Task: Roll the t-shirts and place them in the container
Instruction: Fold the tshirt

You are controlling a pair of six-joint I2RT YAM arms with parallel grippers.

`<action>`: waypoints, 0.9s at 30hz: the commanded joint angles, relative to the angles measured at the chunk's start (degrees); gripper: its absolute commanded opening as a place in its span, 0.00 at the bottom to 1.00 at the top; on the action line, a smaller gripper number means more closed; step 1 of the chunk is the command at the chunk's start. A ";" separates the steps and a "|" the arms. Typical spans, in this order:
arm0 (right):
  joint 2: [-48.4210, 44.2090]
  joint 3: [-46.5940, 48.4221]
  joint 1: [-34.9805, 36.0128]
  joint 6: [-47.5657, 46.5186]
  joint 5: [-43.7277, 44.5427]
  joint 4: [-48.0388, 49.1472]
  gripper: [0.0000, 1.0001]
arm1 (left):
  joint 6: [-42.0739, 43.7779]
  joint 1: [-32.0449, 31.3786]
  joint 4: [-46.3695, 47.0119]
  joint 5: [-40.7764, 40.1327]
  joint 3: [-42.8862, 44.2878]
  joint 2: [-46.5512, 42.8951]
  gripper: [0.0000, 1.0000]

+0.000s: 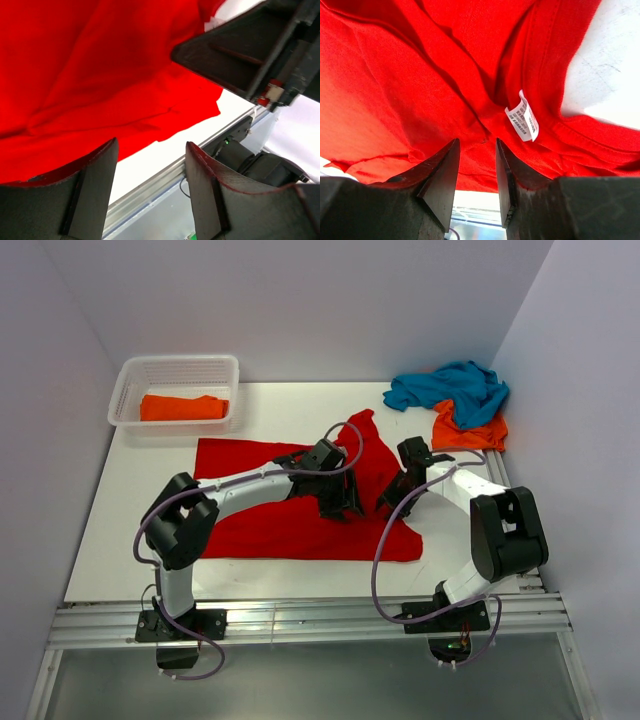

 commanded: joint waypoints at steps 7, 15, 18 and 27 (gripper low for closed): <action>1.84 -2.47 0.69 2.17 -2.87 3.80 0.36 | -3.84 -2.73 5.93 0.80 -1.38 -0.19 0.59; 1.84 -2.12 1.22 2.88 -2.78 4.06 0.13 | -2.87 -3.87 5.23 1.34 -1.03 1.31 0.57; 1.85 -1.33 1.31 2.79 -2.60 3.28 0.05 | -2.43 -3.88 5.05 1.16 -1.11 1.13 0.57; 2.90 3.68 1.22 2.09 -1.90 1.87 0.00 | -1.21 -3.88 2.86 -0.33 -0.59 -0.97 0.57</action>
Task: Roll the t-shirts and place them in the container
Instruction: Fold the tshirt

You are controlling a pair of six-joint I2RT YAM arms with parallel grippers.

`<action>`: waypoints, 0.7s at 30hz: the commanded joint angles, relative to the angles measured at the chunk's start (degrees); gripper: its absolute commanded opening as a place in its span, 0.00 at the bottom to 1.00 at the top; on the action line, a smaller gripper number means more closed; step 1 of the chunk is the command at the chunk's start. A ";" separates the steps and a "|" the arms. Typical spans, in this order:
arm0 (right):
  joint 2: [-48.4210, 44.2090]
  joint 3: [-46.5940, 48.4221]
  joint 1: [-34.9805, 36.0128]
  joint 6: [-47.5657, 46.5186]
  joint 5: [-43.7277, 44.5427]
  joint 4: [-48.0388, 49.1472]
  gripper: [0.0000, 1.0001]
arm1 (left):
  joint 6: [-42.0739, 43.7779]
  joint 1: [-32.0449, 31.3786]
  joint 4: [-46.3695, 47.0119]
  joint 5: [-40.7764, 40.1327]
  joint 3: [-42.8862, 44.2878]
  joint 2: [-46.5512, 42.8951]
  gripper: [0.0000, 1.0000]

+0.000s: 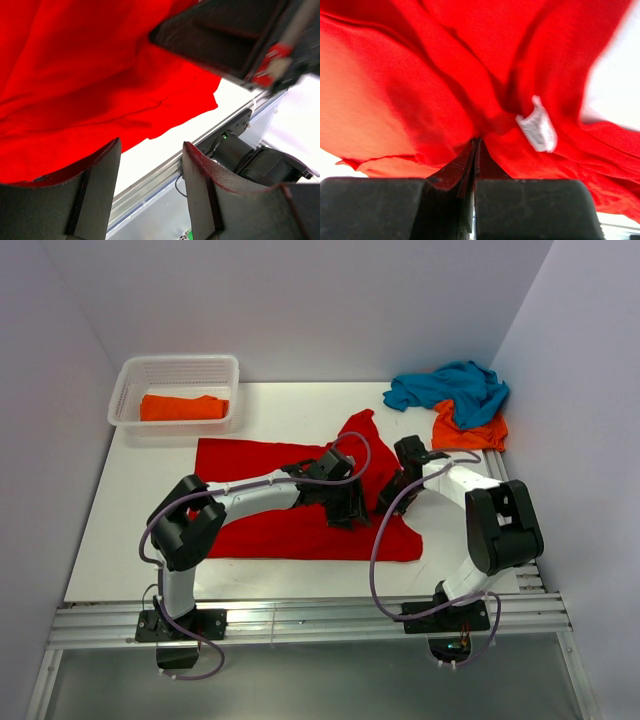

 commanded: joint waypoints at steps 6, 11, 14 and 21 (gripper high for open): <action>4.66 10.66 0.48 -1.00 -0.90 -0.21 0.00 | 3.44 -0.27 -3.08 -4.22 0.62 -5.31 0.58; 10.11 17.17 0.91 -1.79 -2.04 -0.56 0.00 | 4.23 0.17 -4.92 -6.50 -0.88 -7.69 0.58; 12.84 20.94 1.70 -2.32 -2.57 -1.00 0.00 | 4.41 0.78 -5.45 -7.38 -2.11 -8.57 0.58; 18.02 28.94 3.99 -3.46 -4.24 -2.23 0.00 | 5.02 1.93 -6.68 -8.35 -1.93 -8.22 0.57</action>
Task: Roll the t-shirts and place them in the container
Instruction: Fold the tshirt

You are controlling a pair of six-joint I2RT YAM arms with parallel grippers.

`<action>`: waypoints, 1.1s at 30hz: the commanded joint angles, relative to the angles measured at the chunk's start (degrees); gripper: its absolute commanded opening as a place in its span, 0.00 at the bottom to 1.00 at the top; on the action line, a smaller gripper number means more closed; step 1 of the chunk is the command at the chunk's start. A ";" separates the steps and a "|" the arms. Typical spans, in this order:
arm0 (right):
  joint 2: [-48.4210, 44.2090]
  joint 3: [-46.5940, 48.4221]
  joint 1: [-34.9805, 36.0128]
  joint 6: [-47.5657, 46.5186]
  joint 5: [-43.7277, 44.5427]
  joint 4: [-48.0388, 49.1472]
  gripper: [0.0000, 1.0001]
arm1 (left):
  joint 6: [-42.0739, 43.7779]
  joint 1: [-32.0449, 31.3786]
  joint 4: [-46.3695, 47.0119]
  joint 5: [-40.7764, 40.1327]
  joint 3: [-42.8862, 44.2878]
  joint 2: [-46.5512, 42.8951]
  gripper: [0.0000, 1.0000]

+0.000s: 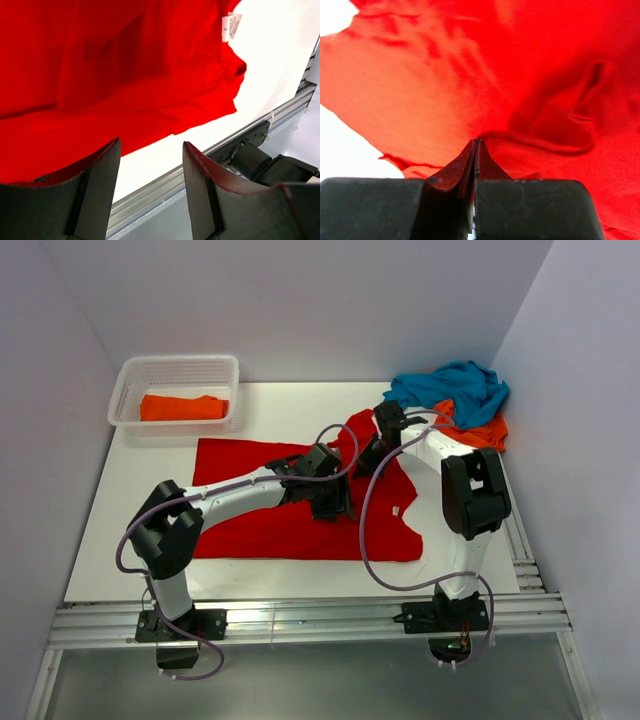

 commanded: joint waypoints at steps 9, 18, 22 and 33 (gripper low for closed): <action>5.88 11.39 3.61 -4.32 -4.01 -2.37 0.00 | 1.90 0.75 -1.05 -1.21 0.74 -0.46 0.57; 6.41 13.32 3.70 -6.43 -6.56 -1.23 0.32 | 2.60 1.01 -2.10 -1.29 2.05 0.69 0.58; 5.53 14.91 3.17 -6.87 -8.85 1.05 0.32 | 3.83 1.19 -3.42 -1.64 4.16 1.47 0.58; 2.71 15.69 -1.05 -11.53 -8.50 4.49 0.46 | 5.51 2.77 -5.27 -6.30 5.84 -3.17 0.63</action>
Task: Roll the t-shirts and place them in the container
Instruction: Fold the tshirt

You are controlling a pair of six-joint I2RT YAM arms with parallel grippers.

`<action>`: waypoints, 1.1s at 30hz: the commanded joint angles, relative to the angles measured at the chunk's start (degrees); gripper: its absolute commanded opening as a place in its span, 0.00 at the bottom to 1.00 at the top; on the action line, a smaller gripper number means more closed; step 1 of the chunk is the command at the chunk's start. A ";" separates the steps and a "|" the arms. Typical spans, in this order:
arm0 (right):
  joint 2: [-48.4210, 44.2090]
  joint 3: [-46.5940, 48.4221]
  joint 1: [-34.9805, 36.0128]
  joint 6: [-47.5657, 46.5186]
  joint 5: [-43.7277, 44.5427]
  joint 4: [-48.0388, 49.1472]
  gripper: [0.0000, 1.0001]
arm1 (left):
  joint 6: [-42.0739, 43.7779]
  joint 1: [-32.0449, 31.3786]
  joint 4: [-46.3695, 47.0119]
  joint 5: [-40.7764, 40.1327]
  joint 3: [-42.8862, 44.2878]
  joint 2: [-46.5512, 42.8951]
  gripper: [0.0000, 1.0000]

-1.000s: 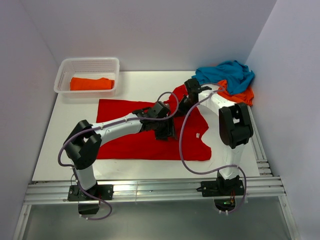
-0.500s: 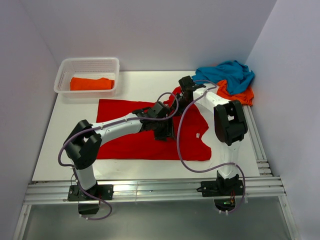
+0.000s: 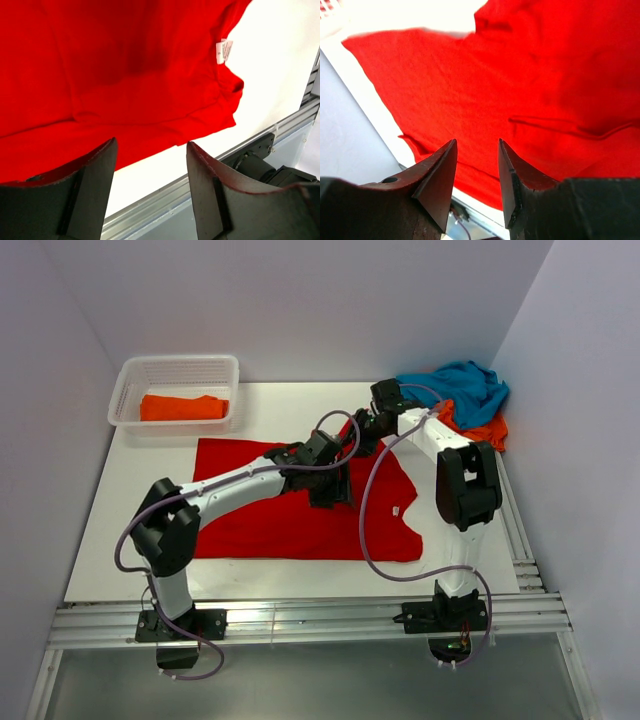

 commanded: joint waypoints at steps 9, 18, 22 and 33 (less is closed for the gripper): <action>-0.38 9.51 -1.42 -2.88 0.82 1.25 0.52 | -1.88 9.61 3.34 0.22 -10.15 -12.57 0.73; -6.08 -0.15 -6.42 -1.12 3.36 1.86 0.66 | 3.21 22.34 -3.51 -0.66 -2.25 -13.36 1.00; -7.84 -1.30 -11.16 -3.93 5.39 -0.25 0.74 | 3.48 35.06 -3.34 2.59 -1.80 -12.84 0.99; -2.32 1.59 -14.25 3.00 4.16 5.20 0.65 | 1.90 53.20 0.18 6.91 4.43 -2.57 0.95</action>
